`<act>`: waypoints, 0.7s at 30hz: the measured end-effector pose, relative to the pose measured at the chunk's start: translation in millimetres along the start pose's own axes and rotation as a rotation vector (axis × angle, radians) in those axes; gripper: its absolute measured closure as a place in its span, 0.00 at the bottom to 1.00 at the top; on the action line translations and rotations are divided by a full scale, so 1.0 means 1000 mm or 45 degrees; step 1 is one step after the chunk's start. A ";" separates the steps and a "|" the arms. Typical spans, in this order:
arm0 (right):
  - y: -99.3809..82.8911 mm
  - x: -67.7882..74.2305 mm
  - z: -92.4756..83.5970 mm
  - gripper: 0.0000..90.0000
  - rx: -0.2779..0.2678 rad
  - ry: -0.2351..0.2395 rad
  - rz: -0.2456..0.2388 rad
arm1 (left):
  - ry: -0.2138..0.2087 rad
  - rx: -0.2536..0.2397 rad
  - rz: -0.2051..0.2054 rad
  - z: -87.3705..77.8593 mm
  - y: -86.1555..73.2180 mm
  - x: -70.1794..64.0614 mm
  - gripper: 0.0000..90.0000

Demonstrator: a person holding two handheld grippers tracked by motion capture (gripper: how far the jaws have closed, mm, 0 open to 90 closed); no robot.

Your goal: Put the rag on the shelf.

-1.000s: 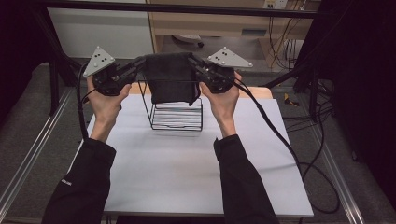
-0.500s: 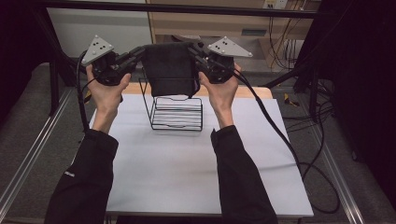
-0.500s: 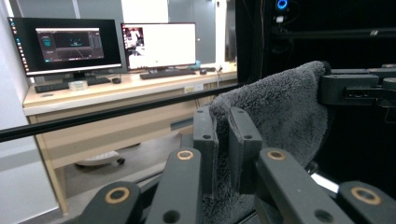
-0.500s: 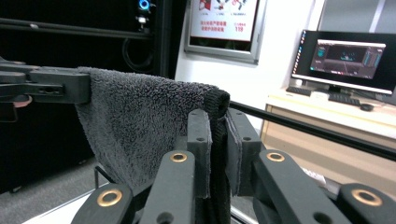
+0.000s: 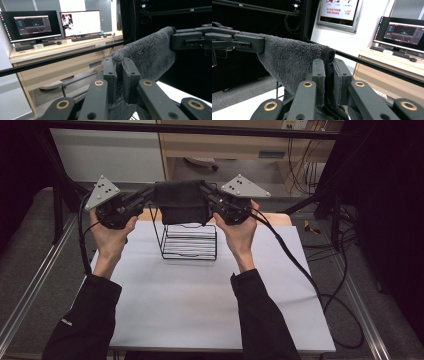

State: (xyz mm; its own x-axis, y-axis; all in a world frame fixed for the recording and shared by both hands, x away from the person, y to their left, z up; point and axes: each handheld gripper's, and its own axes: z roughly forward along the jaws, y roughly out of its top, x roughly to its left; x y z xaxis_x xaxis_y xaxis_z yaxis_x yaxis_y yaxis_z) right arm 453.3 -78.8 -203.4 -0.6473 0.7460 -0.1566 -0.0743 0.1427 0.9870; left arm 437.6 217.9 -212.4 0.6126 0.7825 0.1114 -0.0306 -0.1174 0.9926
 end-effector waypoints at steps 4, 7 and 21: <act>-0.005 0.000 0.001 0.91 0.012 0.000 0.004 | 0.004 0.016 0.001 0.001 -0.004 -0.001 0.92; -0.007 0.001 0.000 0.91 0.015 0.006 0.001 | -0.004 0.022 -0.004 0.000 -0.007 0.000 0.92; -0.026 0.008 -0.006 0.89 0.113 0.041 0.036 | -0.028 0.130 -0.037 -0.003 -0.031 -0.008 0.90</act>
State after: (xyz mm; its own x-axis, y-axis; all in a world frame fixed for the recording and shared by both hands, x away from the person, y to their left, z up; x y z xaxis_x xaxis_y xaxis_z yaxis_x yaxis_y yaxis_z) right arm 445.5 -80.5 -230.2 -0.6723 0.7295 -0.1259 0.0112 0.1802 0.9836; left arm 431.4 216.5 -243.7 0.6295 0.7728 0.0806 0.0672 -0.1575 0.9852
